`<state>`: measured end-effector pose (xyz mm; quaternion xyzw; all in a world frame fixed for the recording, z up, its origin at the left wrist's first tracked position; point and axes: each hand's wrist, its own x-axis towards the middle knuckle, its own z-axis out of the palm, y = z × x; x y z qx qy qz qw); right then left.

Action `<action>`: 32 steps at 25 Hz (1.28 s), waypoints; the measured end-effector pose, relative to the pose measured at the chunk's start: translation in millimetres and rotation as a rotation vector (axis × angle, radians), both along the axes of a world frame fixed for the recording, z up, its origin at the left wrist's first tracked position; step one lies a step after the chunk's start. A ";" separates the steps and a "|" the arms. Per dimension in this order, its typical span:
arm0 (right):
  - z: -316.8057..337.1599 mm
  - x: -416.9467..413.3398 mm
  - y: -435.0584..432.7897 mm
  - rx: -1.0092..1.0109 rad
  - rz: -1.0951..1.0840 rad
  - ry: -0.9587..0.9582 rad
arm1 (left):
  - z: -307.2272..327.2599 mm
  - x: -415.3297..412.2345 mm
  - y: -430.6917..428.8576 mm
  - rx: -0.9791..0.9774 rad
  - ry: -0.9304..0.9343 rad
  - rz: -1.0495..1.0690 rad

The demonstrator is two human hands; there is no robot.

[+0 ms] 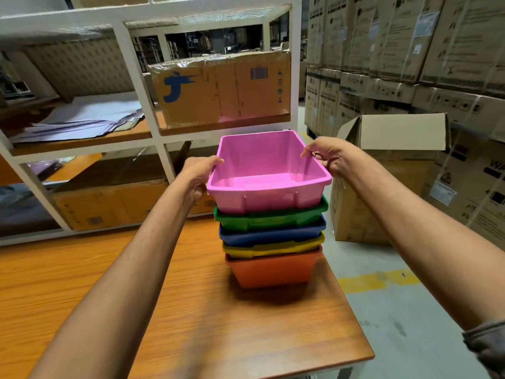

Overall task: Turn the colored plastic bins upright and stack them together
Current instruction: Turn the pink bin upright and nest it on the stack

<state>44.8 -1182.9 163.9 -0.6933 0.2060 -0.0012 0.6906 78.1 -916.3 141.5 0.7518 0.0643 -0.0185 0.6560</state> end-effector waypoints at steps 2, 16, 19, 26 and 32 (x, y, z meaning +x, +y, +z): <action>14.6 1.9 -2.4 -0.012 -0.006 -0.023 | 15.8 -2.4 -0.4 -0.082 -0.019 0.009; 85.0 -16.1 2.7 0.011 -0.199 -0.402 | 91.9 -25.0 32.1 -0.297 -0.293 -0.055; 82.4 -10.6 11.7 0.146 -0.303 -0.463 | 87.5 -33.3 27.9 -0.427 -0.353 0.075; 60.0 -0.2 50.6 0.293 -0.404 -0.530 | 97.8 -50.4 5.2 -0.436 -0.284 -0.034; 46.6 -10.8 64.0 0.315 -0.316 -0.539 | 84.3 -46.6 -2.2 -0.407 -0.237 0.090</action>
